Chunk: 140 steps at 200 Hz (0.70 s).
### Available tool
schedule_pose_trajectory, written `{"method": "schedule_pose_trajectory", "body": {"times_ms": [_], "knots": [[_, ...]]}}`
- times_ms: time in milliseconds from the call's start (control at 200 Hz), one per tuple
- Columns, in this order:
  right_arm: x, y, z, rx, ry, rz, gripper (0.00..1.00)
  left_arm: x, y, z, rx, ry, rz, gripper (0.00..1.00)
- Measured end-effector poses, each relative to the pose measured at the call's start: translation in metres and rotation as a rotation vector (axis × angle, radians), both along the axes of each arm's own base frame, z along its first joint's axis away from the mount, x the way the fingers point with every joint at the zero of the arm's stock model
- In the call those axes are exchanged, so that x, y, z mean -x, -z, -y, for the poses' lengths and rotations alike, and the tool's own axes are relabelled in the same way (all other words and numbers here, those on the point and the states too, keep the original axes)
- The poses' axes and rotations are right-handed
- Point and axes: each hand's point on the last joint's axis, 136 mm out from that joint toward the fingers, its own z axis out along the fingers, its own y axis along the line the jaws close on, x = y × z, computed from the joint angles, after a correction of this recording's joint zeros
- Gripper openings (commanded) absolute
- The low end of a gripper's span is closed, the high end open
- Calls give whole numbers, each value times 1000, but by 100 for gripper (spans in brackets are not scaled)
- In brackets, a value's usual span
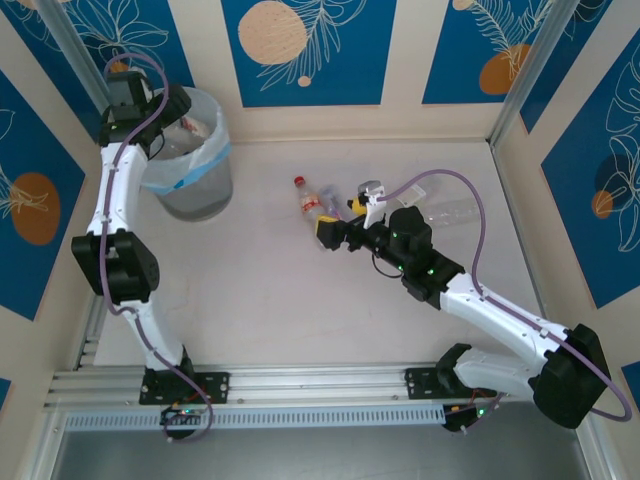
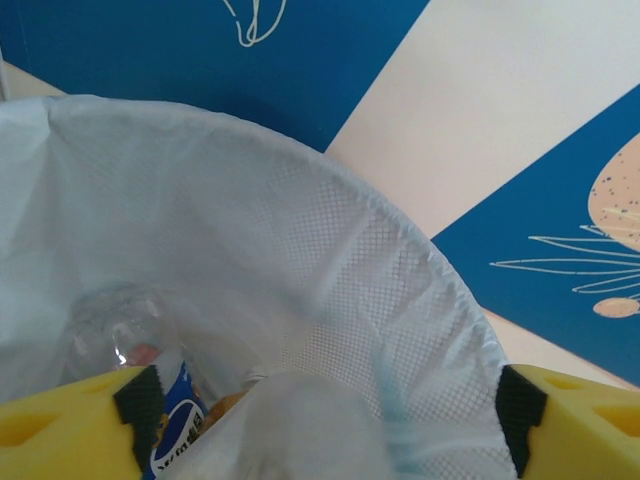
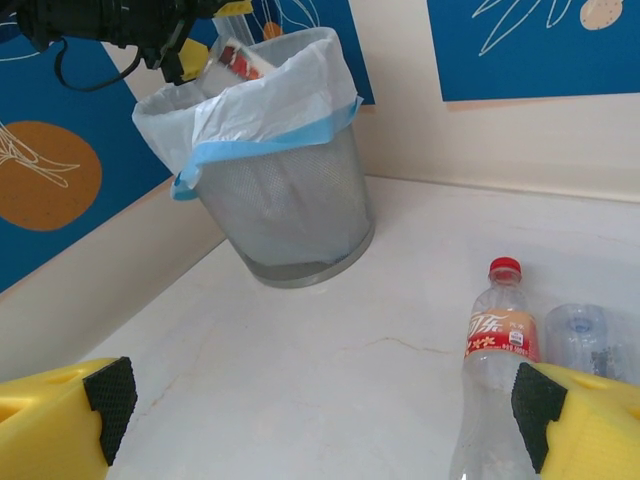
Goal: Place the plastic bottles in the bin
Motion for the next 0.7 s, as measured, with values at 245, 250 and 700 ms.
{"method": "schedule_pose_trajectory", "body": {"times_ms": [245, 250, 700], "knots": [[-2, 4, 3, 3, 18, -18, 100, 1, 1, 1, 1, 3, -5, 95], [-2, 4, 3, 2, 18, -18, 100, 1, 1, 1, 1, 3, -5, 95], [-25, 10, 26, -76, 140, -108, 99, 22, -22, 18, 31, 77, 35, 99]]}}
